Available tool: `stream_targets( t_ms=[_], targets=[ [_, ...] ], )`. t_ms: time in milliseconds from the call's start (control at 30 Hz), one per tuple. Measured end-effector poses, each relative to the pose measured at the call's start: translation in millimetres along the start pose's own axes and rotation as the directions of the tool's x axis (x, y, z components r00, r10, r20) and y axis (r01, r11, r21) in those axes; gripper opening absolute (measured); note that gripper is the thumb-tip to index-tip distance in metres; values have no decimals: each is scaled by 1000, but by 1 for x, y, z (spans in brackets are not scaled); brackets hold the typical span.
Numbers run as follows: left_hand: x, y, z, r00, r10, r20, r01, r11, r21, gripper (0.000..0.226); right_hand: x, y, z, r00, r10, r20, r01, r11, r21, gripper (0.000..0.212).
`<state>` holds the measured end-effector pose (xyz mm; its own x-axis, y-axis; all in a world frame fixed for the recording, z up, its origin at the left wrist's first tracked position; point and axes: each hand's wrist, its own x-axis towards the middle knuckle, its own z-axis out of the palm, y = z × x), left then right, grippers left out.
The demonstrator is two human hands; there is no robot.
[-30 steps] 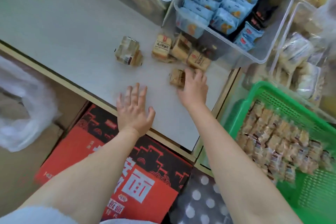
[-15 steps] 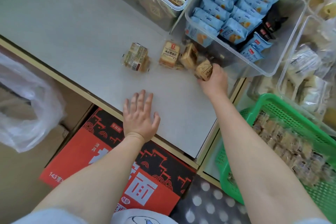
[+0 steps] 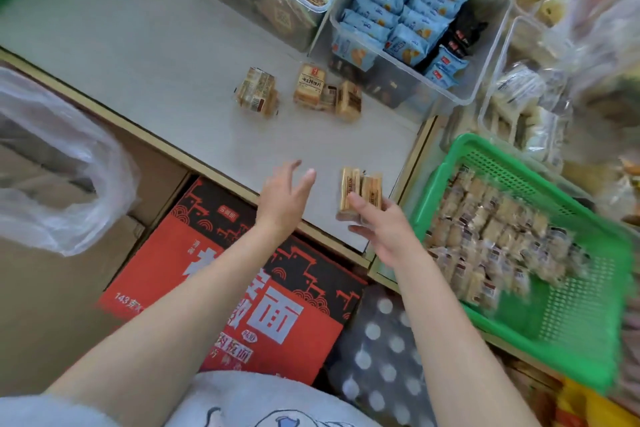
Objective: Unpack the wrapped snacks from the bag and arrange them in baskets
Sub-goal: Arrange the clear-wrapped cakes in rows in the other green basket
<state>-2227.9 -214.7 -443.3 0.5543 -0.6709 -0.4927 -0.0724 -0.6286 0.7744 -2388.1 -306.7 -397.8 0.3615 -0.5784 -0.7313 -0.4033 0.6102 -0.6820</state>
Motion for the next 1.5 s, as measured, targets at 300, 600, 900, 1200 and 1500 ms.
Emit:
stream_targets(
  t_ms=[300, 600, 900, 1200, 1500],
  targets=[
    [-116, 75, 27, 946, 66, 319, 112, 854, -507, 26, -103, 21, -44, 989, -143, 22, 142, 989, 41, 68],
    [-165, 122, 148, 945, -48, 325, 215, 838, -502, 35, -164, 59, -162, 953, -289, -92, 287, 957, -38, 22],
    [-180, 157, 291, 932, -9, 362, 99, 967, -233, 54, -183, 109, -279, 819, -355, -452, 257, 930, -264, 60],
    [-151, 131, 345, 799, 252, 545, -582, 549, 600, 57, -131, 109, -368, 634, -40, -772, -94, 987, -128, 57],
    [-142, 120, 348, 785, 300, 543, -617, 467, 634, 54, -76, 93, -371, 611, -59, -789, -168, 965, -203, 64]
  ],
)
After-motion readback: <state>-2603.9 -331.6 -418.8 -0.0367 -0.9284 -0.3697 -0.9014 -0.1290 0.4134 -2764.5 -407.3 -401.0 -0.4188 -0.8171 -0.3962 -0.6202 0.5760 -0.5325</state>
